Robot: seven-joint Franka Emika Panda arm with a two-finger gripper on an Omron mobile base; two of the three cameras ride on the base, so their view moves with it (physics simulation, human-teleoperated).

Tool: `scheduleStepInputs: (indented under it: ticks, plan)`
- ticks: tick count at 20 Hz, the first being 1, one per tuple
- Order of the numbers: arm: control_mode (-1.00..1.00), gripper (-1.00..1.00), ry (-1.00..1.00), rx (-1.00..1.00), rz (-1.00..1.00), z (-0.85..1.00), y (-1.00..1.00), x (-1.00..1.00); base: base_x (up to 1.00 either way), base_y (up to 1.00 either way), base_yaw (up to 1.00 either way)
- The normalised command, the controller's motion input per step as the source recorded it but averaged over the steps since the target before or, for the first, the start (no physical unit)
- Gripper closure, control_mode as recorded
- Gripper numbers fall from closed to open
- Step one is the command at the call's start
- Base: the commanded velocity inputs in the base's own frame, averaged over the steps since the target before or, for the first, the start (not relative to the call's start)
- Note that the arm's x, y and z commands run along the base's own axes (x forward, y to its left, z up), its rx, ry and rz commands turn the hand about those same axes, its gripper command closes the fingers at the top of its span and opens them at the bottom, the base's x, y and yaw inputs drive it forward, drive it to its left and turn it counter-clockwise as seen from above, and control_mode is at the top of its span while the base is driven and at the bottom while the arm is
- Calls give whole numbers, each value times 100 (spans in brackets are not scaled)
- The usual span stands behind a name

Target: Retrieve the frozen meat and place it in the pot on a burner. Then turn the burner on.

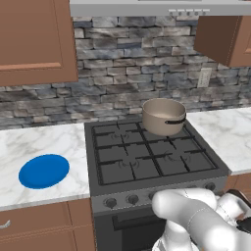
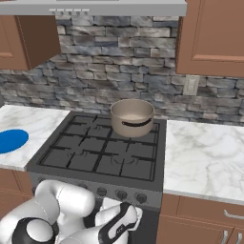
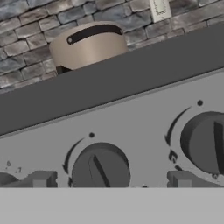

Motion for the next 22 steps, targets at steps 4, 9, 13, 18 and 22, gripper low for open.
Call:
scheduleStepInputs:
  ticks: [4,9,13,18,22]
  plan:
    - [-100,-100,0,0,0,-14,11,6,0,0,0]
    - [-100,-100,0,0,0,0,0,9,0,0,0]
    - [-100,-100,0,-1,0,0,0,13,0,0,0]
    - [-100,-100,0,-2,0,0,11,1,0,0,0]
    - [-100,-100,0,-4,0,0,3,2,0,0,0]
